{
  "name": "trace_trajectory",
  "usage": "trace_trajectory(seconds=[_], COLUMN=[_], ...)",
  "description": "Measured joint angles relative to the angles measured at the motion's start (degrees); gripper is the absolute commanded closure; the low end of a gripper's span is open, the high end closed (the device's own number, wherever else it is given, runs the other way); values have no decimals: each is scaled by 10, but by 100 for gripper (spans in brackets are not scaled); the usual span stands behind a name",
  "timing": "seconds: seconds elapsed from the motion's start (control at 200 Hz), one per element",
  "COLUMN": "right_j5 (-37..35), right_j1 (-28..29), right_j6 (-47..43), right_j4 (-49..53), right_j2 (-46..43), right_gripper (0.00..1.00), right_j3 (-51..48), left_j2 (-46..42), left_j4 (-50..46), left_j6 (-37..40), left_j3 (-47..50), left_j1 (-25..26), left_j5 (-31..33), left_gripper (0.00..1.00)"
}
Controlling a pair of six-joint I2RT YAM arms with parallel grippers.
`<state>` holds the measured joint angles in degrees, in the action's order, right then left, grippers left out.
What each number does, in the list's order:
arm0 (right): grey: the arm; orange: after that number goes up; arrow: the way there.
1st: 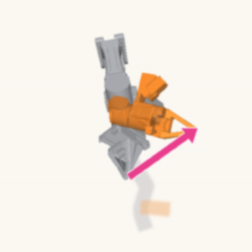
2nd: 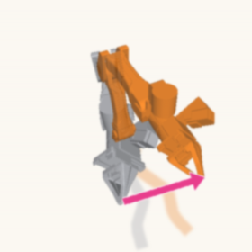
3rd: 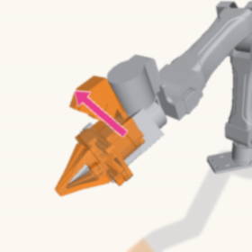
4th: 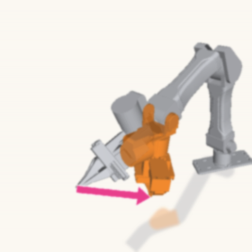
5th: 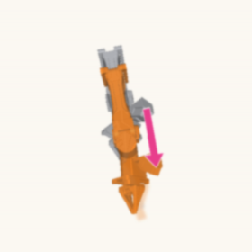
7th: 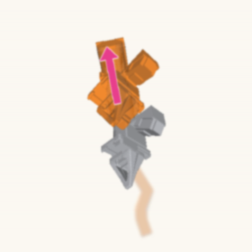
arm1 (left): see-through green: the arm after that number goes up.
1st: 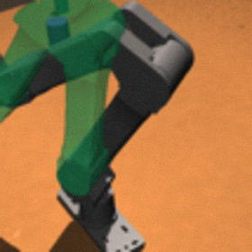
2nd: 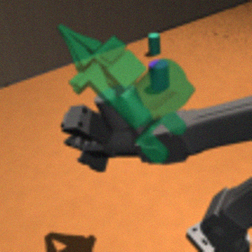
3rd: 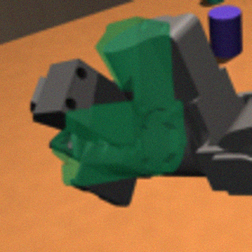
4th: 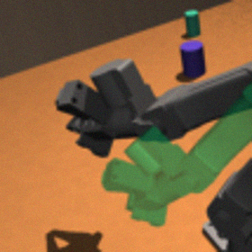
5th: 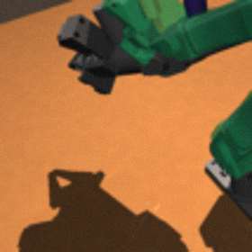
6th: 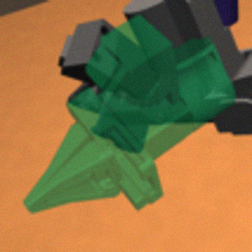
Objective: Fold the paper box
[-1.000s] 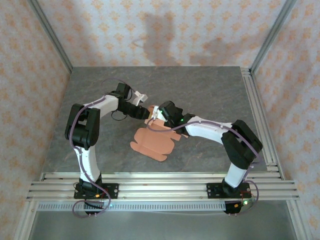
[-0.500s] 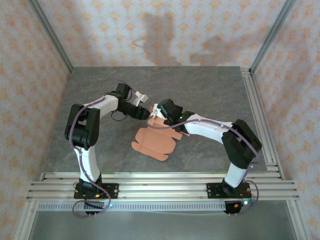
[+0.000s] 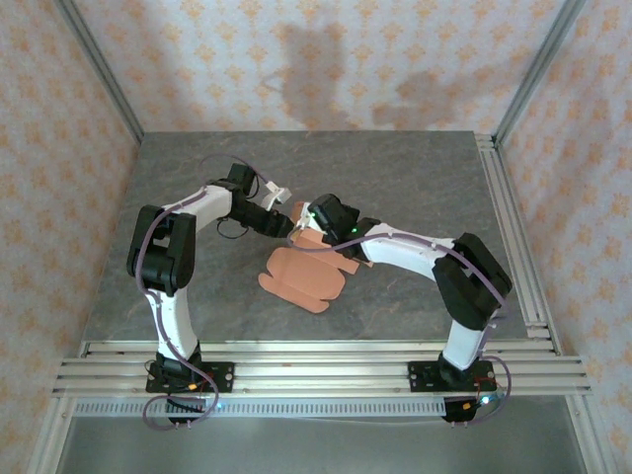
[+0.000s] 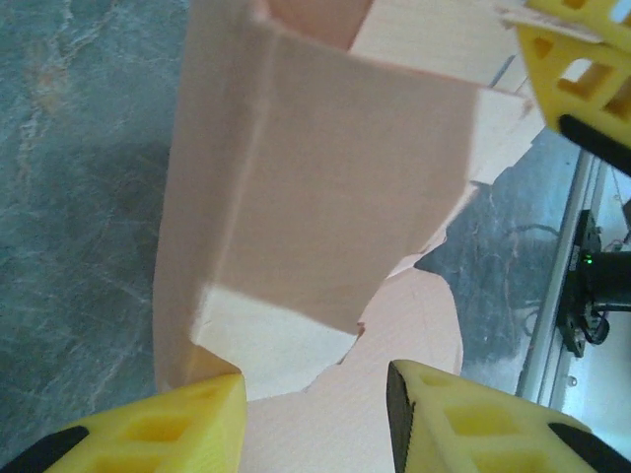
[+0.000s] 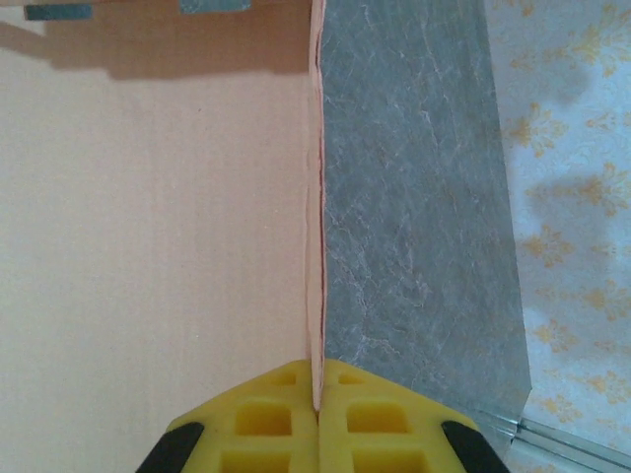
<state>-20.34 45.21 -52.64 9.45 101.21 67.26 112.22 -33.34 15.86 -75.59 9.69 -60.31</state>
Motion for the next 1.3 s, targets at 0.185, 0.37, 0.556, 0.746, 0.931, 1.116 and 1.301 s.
trace_trajectory(seconds=[0.185, 0.37, 0.556, 0.746, 0.931, 1.116, 1.301], right_j5=[0, 4, 12, -6, -8, 21, 35], right_j1=[0, -2, -11, -13, -20, -42, -45], right_j6=[8, 53, 113, 178, 263, 352, 399], right_j4=[3, 33, 65, 90, 146, 178, 197], right_j2=[0, 0, 0, 0, 1, 2, 2], right_gripper=[100, 100, 100, 100, 100, 100, 100], right_j3=[7, 30, 50, 52, 83, 99, 99], left_j2=[-20, -95, -201, -276, -270, -245, -210], left_j4=[33, 122, 248, 351, 384, 387, 376], left_j6=[-27, -81, -160, -242, -309, -355, -370], left_j3=[26, 91, 195, 298, 312, 311, 291], left_j1=[0, 0, 0, 0, 0, 4, 9], left_j5=[44, 111, 193, 270, 305, 339, 351], left_gripper=[57, 52, 47, 47, 50, 50, 50])
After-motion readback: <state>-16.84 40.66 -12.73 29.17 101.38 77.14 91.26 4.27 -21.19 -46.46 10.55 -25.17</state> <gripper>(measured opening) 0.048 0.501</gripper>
